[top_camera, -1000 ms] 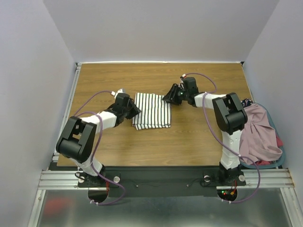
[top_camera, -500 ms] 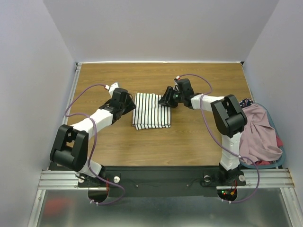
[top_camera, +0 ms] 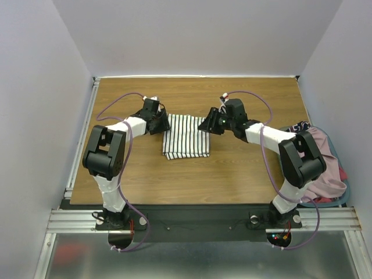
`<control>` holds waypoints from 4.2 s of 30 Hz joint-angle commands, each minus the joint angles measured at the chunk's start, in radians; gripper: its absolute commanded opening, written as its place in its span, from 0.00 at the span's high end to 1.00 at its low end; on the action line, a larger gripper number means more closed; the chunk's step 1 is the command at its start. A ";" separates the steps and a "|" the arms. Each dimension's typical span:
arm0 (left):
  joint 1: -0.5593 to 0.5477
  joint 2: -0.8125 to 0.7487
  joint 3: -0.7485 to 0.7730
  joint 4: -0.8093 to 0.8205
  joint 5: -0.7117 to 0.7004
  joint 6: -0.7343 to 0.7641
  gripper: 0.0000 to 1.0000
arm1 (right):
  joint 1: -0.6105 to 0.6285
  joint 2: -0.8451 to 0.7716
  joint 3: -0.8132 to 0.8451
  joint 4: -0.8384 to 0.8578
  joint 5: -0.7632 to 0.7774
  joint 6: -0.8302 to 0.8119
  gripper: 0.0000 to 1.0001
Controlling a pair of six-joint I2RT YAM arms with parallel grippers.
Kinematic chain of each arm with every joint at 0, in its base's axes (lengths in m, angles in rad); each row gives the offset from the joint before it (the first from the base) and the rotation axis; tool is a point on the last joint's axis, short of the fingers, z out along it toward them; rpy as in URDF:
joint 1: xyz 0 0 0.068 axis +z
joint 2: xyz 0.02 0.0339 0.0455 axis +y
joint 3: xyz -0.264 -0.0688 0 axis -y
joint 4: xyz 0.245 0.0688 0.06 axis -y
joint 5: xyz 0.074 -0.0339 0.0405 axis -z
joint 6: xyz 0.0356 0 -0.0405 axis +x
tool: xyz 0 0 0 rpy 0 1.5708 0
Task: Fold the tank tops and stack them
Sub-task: Neatly place the folded tank top to the corner, then grab the tank top from the pile
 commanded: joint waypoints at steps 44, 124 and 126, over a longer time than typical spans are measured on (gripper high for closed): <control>0.433 0.782 1.384 -0.217 -0.449 0.286 1.00 | 0.013 -0.558 -0.334 -0.183 0.142 -0.159 0.52; -0.655 -0.741 -0.044 -0.078 -0.201 -0.023 0.35 | -0.694 -0.409 0.036 -0.683 0.932 -0.123 0.29; -0.655 -0.752 -0.050 -0.083 -0.192 -0.012 0.35 | -0.716 -0.399 0.025 -0.682 0.923 -0.109 0.29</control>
